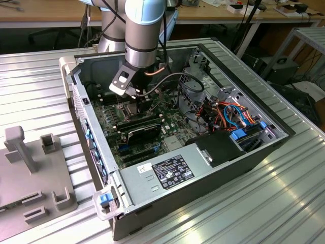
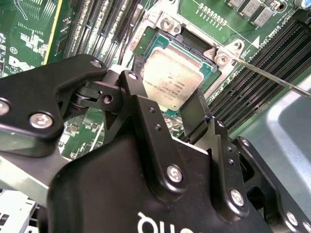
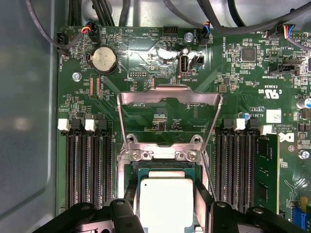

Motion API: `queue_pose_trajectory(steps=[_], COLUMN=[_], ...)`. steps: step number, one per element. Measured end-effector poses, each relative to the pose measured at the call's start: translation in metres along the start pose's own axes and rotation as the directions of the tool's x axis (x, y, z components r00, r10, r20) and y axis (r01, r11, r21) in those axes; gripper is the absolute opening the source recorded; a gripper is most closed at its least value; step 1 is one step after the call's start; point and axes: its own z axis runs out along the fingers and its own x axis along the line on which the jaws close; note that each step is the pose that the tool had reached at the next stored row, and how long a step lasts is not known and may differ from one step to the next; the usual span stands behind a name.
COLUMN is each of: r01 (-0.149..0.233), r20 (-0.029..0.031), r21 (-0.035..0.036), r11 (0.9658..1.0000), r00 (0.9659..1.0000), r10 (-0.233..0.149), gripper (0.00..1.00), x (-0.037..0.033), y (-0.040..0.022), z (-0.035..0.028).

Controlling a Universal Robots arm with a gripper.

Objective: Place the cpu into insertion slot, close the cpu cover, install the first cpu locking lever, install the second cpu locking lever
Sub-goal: 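Place the cpu into insertion slot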

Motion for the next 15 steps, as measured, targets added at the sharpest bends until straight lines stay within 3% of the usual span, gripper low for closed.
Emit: queue_pose_trajectory(steps=[15], r01=[-0.002], r20=[0.0], r21=[0.0002], r11=[1.0], r00=[1.0], r10=[0.002], gripper=[0.55], x=[0.002], y=[0.0001], z=[0.0039])
